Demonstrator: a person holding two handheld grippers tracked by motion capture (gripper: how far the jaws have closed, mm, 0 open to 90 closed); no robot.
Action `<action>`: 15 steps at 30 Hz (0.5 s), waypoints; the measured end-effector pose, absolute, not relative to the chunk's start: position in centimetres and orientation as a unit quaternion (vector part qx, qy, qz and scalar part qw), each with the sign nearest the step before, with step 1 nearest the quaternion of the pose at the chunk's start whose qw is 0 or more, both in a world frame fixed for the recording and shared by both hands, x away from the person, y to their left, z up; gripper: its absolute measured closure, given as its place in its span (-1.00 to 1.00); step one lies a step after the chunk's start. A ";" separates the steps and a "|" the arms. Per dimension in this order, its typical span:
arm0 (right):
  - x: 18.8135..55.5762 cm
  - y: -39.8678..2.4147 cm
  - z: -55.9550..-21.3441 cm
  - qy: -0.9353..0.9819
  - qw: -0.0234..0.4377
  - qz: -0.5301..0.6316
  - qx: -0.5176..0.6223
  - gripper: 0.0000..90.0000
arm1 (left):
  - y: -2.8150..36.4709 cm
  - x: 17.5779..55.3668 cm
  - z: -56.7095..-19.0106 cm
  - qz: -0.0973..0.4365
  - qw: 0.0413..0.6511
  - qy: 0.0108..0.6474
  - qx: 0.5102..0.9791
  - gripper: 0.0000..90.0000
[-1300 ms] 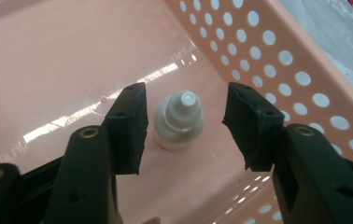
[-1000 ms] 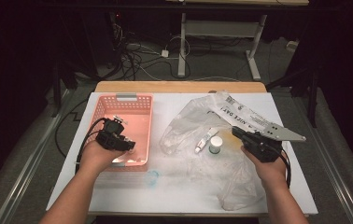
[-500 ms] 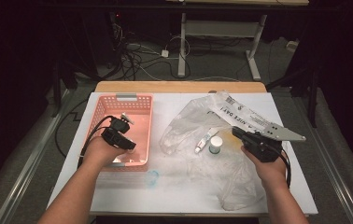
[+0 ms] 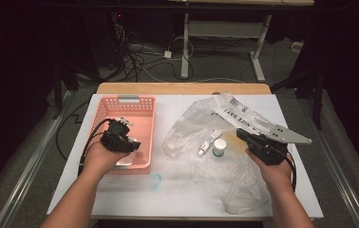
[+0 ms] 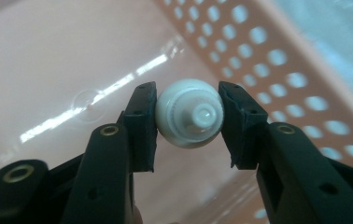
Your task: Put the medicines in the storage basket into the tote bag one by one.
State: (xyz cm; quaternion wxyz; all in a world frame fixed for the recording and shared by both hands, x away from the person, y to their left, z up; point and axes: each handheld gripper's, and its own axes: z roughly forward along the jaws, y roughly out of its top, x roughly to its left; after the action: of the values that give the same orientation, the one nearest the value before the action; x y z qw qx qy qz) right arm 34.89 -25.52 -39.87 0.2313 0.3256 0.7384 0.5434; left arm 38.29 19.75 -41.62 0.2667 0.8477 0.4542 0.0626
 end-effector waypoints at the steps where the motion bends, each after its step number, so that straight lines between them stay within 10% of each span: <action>1: 34.9 -25.5 -39.9 0.738 0.232 0.544 0.325 1.00 | 19.8 37.9 -41.5 0.067 0.277 0.452 0.845 0.29; 15: 34.9 -25.4 -39.9 0.740 0.233 0.542 0.324 1.00 | 20.0 34.3 -42.3 0.108 0.376 0.443 0.807 0.29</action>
State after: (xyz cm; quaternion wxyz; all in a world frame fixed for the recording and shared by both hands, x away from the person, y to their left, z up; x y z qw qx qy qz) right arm 34.87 -25.39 -39.94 0.2333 0.3242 0.7396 0.5416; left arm 34.27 20.00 -42.28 0.3761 0.8068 0.4426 0.1083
